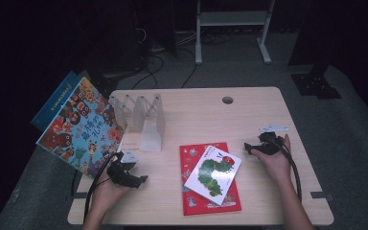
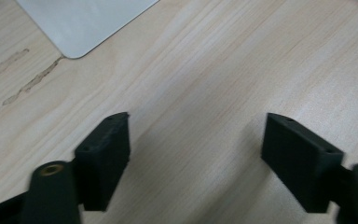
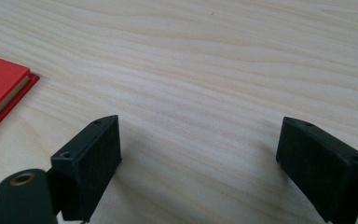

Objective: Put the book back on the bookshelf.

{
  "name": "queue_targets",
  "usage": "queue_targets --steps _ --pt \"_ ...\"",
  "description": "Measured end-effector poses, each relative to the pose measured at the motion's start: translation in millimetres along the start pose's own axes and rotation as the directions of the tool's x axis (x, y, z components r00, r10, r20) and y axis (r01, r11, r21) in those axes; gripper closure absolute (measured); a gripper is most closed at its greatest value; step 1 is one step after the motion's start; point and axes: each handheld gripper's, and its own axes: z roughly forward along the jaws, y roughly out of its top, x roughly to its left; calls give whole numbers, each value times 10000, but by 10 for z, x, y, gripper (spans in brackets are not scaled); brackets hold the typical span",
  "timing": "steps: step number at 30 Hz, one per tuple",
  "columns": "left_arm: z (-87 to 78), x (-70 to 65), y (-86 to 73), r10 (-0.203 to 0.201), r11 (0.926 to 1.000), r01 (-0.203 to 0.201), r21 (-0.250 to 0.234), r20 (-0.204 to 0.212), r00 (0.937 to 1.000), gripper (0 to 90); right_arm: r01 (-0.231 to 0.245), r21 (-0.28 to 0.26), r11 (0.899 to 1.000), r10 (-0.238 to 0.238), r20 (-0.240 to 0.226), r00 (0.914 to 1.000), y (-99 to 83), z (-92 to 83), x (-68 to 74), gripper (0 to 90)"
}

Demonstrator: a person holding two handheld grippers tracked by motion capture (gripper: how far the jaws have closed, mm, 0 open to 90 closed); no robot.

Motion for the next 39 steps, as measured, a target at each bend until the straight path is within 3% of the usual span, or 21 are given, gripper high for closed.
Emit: queue_targets --steps 2,5,8,9,13,17,23,28,36,39 --pt "15 8 -59 -139 9992 156 -367 466 9988 159 -18 -9 10000 18 6 10000 -4 -5 2 133" --pt "60 9 -137 14 9943 47 -1069 568 9984 61 -132 -7 9999 132 102 9999 -10 -10 10 132" --pt "78 39 -150 250 9939 -171 -1088 713 9971 0 -107 -15 9999 107 101 9999 -14 -15 12 143" --pt "95 50 -164 432 9905 -314 -1335 864 9953 0 -109 -46 9999 109 85 9999 -16 -19 13 164" --pt "103 21 -156 189 9908 -92 -1350 708 9973 0 -43 -233 9997 43 16 10000 -33 -48 14 294" --pt "103 18 -154 233 9909 -132 -1343 742 9970 0 74 -222 9997 -78 -182 9998 -40 -89 16 438" --pt "107 23 -149 290 9907 -184 -1349 774 9966 0 352 -252 9991 -369 -709 9968 -34 -200 62 543" --pt "107 24 -149 285 9907 -179 -1348 775 9966 0 416 -281 9987 -451 -1371 9895 -44 -327 123 635" --pt "107 30 -145 321 9911 -218 -1312 771 9965 0 739 -158 9971 -755 -2287 9706 -147 -533 249 762" --pt "108 34 -143 325 9912 -222 -1302 768 9965 0 839 -196 9963 -861 -2694 9592 -187 -613 299 817"
